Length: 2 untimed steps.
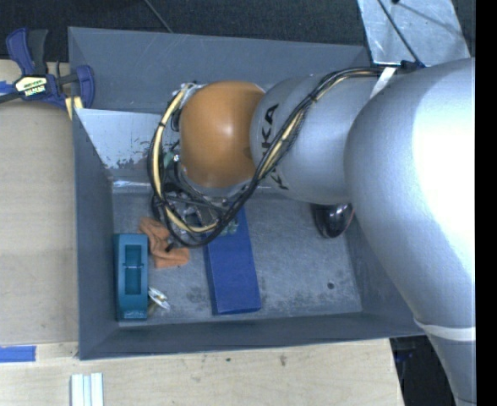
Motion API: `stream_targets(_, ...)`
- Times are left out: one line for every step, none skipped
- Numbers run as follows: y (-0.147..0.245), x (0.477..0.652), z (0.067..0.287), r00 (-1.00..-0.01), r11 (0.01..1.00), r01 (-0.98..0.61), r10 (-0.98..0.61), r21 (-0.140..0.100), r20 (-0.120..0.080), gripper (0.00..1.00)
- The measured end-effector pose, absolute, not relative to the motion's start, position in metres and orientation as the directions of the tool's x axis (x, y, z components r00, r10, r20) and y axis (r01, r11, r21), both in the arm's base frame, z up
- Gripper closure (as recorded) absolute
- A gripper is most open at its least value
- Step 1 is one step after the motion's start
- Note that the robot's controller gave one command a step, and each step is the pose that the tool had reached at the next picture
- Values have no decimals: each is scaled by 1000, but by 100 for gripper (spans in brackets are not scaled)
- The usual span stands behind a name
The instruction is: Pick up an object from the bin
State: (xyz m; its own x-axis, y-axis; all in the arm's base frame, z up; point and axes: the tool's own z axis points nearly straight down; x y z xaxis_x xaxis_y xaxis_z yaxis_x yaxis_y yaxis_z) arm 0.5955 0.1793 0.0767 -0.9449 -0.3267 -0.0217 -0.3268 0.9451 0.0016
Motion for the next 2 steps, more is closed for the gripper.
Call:
stream_targets(179, 595, 77, -945, 945, -327, -326, 2, -21, 100)
stream_targets(181, 599, 271, -955, 955, -296, -296, 0, -5, 100)
